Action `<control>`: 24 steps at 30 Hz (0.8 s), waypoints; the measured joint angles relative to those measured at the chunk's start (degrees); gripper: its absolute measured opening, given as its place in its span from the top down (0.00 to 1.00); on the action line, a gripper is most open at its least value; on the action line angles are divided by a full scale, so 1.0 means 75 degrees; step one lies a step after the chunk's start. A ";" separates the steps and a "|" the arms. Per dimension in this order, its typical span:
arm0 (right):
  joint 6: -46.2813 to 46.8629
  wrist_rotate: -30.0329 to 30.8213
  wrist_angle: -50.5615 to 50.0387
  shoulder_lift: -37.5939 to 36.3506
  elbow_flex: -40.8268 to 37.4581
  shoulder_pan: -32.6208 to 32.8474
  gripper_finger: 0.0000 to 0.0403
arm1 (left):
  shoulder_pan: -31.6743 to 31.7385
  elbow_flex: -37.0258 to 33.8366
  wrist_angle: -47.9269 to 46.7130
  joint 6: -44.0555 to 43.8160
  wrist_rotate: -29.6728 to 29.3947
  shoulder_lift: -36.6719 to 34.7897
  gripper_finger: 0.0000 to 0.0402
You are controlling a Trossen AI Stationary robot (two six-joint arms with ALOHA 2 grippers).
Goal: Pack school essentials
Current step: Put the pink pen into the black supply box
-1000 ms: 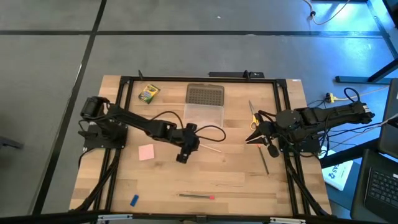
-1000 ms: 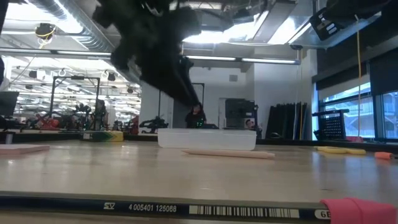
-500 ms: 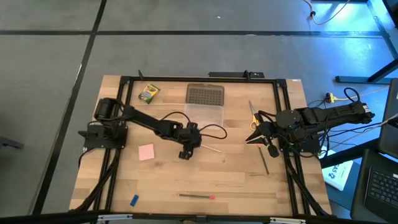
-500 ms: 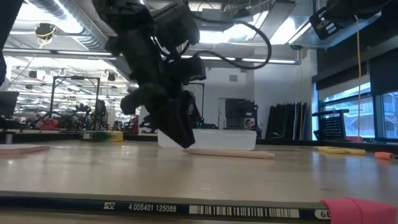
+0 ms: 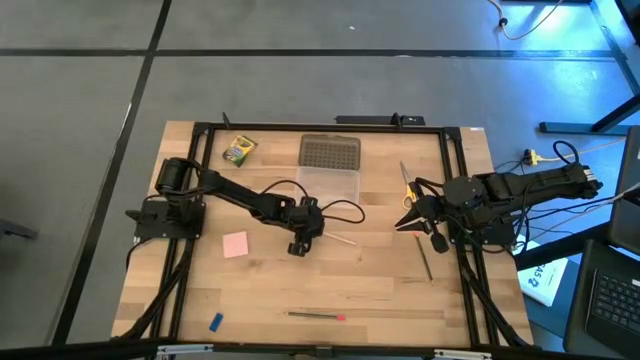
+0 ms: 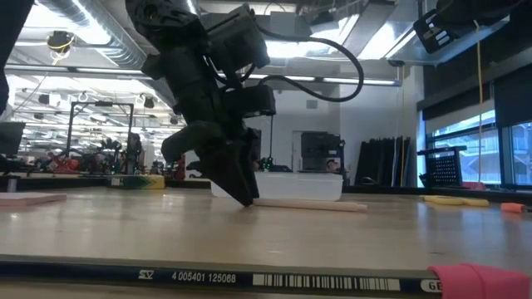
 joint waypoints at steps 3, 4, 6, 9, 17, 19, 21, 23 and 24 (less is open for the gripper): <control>0.0001 0.0000 0.0000 0.0000 0.0000 0.0000 0.88 | 0.0000 0.0000 -0.0006 -0.0010 0.0006 0.0000 0.67; 0.0000 0.0001 0.0000 0.0000 0.0000 0.0000 0.88 | 0.0000 0.0000 -0.0010 -0.0013 0.0006 0.0003 0.67; 0.0001 0.0000 0.0000 0.0000 0.0000 0.0000 0.88 | 0.0000 0.0000 -0.0021 -0.0017 0.0017 0.0003 0.67; 0.0001 0.0001 0.0000 0.0000 0.0000 0.0000 0.88 | 0.0035 0.0000 -0.0030 -0.0058 0.0189 0.0003 0.68; 0.0001 0.0000 0.0000 0.0000 0.0000 0.0000 0.88 | 0.0246 0.0000 -0.0038 -0.0147 0.0485 0.0006 0.67; 0.0001 0.0000 0.0000 0.0000 0.0000 0.0000 0.88 | 0.0287 -0.0002 -0.0036 -0.0258 0.0591 0.0009 0.68; 0.0001 0.0000 -0.0003 0.0000 0.0000 0.0000 0.88 | 0.0297 -0.0003 -0.0038 -0.0260 0.0618 0.0012 0.68; 0.0001 0.0001 -0.0001 0.0000 0.0000 0.0000 0.88 | 0.0297 -0.0003 -0.0037 -0.0222 0.0615 0.0012 0.68; 0.0001 0.0000 -0.0003 0.0000 0.0000 0.0000 0.88 | 0.0297 -0.0003 -0.0035 -0.0219 0.0615 0.0012 0.68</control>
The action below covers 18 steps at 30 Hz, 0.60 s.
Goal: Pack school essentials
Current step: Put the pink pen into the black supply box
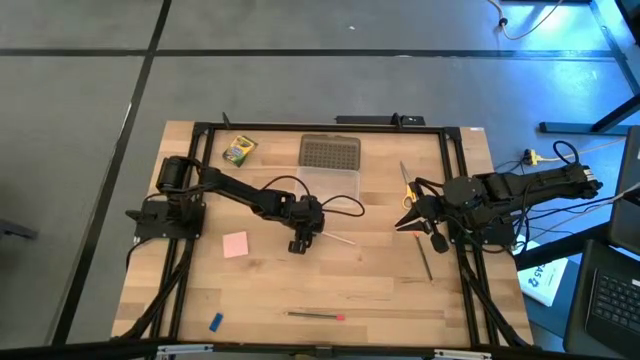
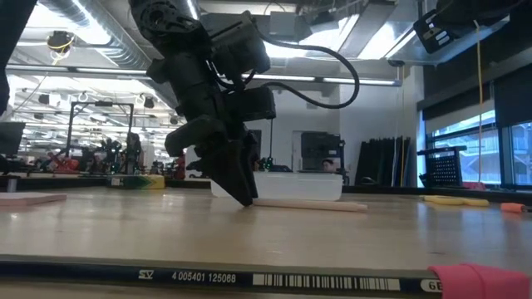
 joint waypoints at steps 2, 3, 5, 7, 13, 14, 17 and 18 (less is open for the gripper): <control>0.0000 0.0000 0.0001 0.0000 -0.0001 0.0001 0.88 | 0.0008 0.0000 0.0000 -0.0004 -0.0002 0.0000 0.68; 0.0000 0.0000 0.0000 0.0000 -0.0003 0.0000 0.88 | 0.0025 -0.0003 0.0000 -0.0019 0.0005 0.0000 0.68; 0.0001 0.0000 0.0000 0.0000 -0.0003 0.0000 0.88 | 0.0032 -0.0006 -0.0006 -0.0164 0.0018 0.0000 0.68; 0.0030 0.0000 0.0000 0.0000 -0.0003 0.0002 0.88 | 0.0041 -0.0002 0.0005 -0.0211 0.0030 0.0043 0.69; 0.0050 0.0000 0.0003 0.0000 -0.0006 0.0003 0.88 | 0.0052 0.0026 0.0025 -0.0203 0.0131 0.0329 0.74; 0.0050 0.0000 0.0001 -0.0002 -0.0006 0.0002 0.88 | 0.0054 0.0025 0.0047 -0.0225 0.0150 0.0358 0.75; 0.0051 0.0000 0.0003 0.0000 -0.0009 0.0003 0.88 | 0.0052 0.0029 0.0100 -0.0236 0.0149 0.0385 0.77; 0.0052 0.0000 0.0003 -0.0003 -0.0009 0.0002 0.88 | 0.0052 0.0026 0.0103 -0.0237 0.0149 0.0383 0.78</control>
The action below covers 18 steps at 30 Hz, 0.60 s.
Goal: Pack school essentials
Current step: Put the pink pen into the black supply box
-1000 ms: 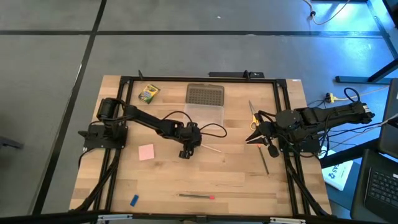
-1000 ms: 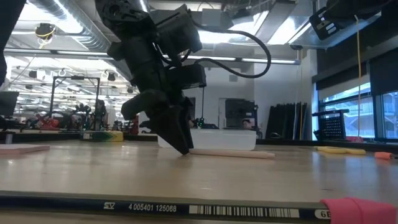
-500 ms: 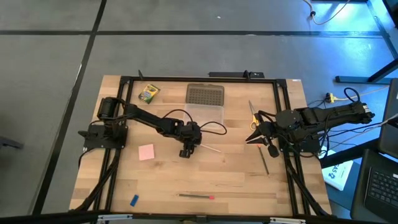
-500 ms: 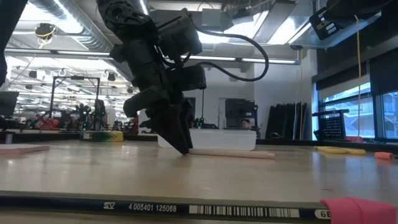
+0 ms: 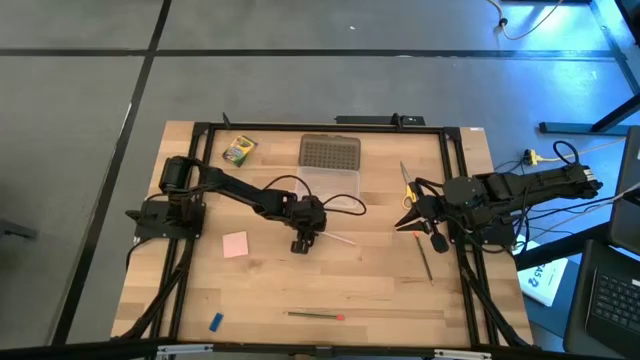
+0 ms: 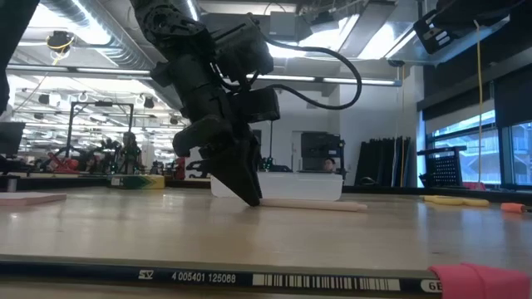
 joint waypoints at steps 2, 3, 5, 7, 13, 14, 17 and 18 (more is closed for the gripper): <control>0.0000 0.0000 0.0000 0.0000 0.0000 0.0000 0.88 | -0.0001 -0.0003 0.0002 0.0011 -0.0001 -0.0007 0.81; -0.0002 0.0000 0.0001 0.0000 0.0000 -0.0001 0.88 | -0.0003 -0.0003 0.0003 0.0035 -0.0003 -0.0007 0.82; -0.0006 0.0000 0.0000 0.0000 0.0000 -0.0001 0.88 | -0.0003 -0.0003 0.0005 0.0059 -0.0003 -0.0007 0.85; -0.0006 0.0000 0.0000 0.0000 0.0000 -0.0002 0.88 | -0.0003 -0.0003 0.0005 0.0065 -0.0011 -0.0007 0.89; -0.0005 0.0000 0.0001 0.0002 0.0000 -0.0002 0.88 | -0.0041 -0.0009 -0.0016 0.0059 -0.0050 -0.0016 0.98; -0.0009 0.0000 0.0003 0.0000 0.0000 -0.0002 0.88 | -0.0070 -0.0009 -0.0018 0.0059 -0.0076 -0.0016 0.98; -0.0003 0.0000 0.0003 0.0000 0.0000 -0.0002 0.88 | -0.0137 -0.0009 -0.0020 0.0056 -0.0140 -0.0026 0.99; -0.0003 0.0000 0.0003 0.0000 0.0000 -0.0002 0.88 | -0.0161 -0.0022 -0.0024 0.0056 -0.0164 -0.0067 0.99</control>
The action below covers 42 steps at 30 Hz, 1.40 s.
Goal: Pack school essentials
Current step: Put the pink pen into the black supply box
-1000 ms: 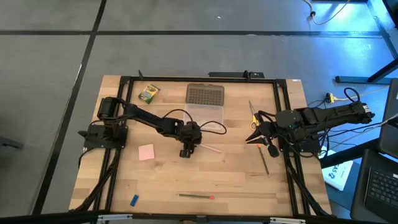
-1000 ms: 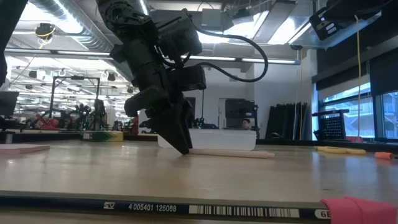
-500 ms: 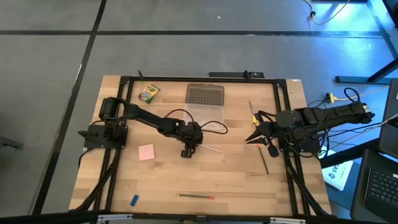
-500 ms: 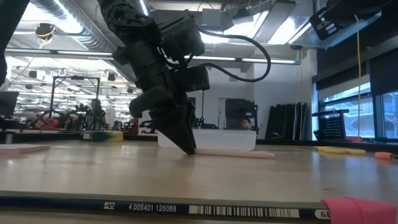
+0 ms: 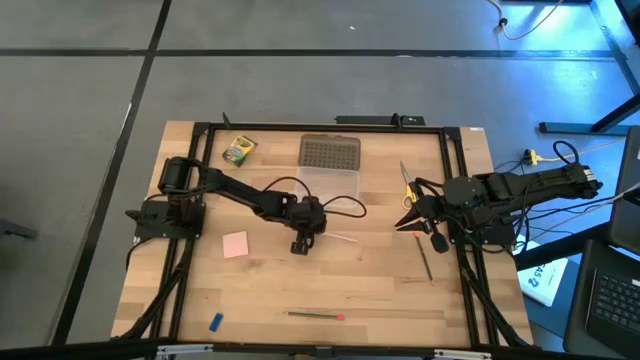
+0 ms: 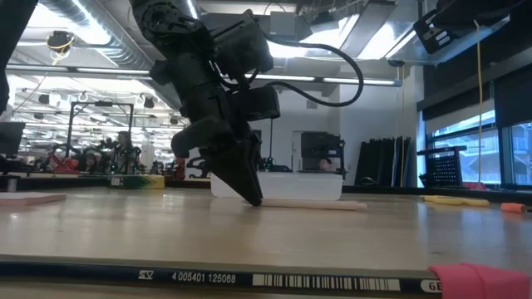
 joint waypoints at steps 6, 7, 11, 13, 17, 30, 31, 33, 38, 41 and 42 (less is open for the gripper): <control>0.0007 0.0000 0.0000 0.0000 0.0000 0.0000 0.88 | -0.0150 -0.0024 0.0029 0.0000 -0.0259 -0.0211 0.99; 0.0006 0.0000 -0.0004 0.0003 0.0000 0.0000 0.88 | -0.0168 -0.0039 0.0022 0.0000 -0.0263 -0.0265 0.99; 0.0006 0.0000 -0.0006 0.0000 0.0000 0.0000 0.88 | -0.0227 -0.0074 -0.0185 -0.0008 -0.0213 -0.0503 0.99; 0.0006 0.0000 -0.0009 0.0000 0.0000 0.0001 0.88 | -0.0241 -0.0067 -0.0154 -0.0034 -0.0206 -0.0644 0.99; 0.0006 0.0000 -0.0004 0.0001 0.0000 0.0000 0.88 | -0.0227 -0.0053 -0.0231 -0.0055 -0.0232 -0.0862 0.99; 0.0009 0.0000 0.0003 0.0000 0.0000 0.0000 0.88 | -0.0008 -0.0030 -0.0534 0.0017 -0.0849 -0.1940 0.98; 0.0009 0.0002 0.0006 0.0000 0.0000 0.0000 0.88 | 0.0073 -0.0030 -0.0605 0.0057 -0.0887 -0.2029 0.98; 0.0004 0.0001 0.0006 0.0000 0.0000 0.0000 0.88 | 0.0241 -0.0030 -0.0688 0.0224 -0.0954 -0.2188 0.98; 0.0000 0.0003 0.0009 0.0001 0.0000 0.0000 0.88 | 0.0781 -0.0021 -0.0722 0.1167 -0.1077 -0.2356 0.98; 0.0002 0.0003 0.0009 0.0000 0.0000 0.0000 0.88 | 0.1231 -0.0021 -0.0673 0.1643 -0.1086 -0.2333 0.98; 0.0003 0.0003 0.0009 0.0000 0.0000 0.0000 0.88 | 0.1393 -0.0015 -0.0655 0.1749 -0.1086 -0.2303 0.98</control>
